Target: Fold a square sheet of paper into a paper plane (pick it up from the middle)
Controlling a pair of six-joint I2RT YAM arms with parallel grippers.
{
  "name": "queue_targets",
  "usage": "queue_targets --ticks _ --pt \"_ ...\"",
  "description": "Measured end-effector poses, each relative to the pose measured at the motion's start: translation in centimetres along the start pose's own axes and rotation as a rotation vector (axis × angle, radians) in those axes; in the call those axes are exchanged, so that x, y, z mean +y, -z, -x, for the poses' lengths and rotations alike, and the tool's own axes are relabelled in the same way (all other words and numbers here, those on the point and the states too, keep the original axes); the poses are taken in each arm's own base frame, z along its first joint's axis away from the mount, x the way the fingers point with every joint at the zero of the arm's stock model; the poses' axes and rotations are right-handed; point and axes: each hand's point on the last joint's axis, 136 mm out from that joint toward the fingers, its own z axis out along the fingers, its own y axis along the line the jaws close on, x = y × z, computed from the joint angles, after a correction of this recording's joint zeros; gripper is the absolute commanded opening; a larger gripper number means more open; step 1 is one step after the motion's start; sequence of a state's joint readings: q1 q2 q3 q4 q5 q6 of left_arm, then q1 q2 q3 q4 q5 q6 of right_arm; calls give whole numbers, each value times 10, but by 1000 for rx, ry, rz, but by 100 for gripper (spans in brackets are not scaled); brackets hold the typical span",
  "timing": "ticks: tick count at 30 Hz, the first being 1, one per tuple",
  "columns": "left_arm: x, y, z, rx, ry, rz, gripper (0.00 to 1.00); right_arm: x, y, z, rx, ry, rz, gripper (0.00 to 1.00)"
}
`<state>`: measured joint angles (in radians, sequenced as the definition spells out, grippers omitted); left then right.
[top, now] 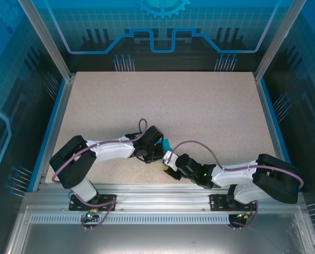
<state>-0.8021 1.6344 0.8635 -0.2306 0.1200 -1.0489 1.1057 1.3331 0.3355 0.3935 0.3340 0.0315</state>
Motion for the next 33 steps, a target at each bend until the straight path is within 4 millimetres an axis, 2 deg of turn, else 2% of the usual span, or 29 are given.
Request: queue_targets --ticks 6,14,25,33 --pt "-3 3 0 3 -1 -15 0 0 -5 2 -11 24 -7 40" --pt "-3 4 1 2 3 -14 0 -1 -10 9 -26 35 -22 26" --pt "-5 7 2 -4 2 -24 0 -6 -10 14 -47 30 -47 33" --pt "-5 9 3 -7 4 -26 0 -7 -9 9 -62 20 -54 29"
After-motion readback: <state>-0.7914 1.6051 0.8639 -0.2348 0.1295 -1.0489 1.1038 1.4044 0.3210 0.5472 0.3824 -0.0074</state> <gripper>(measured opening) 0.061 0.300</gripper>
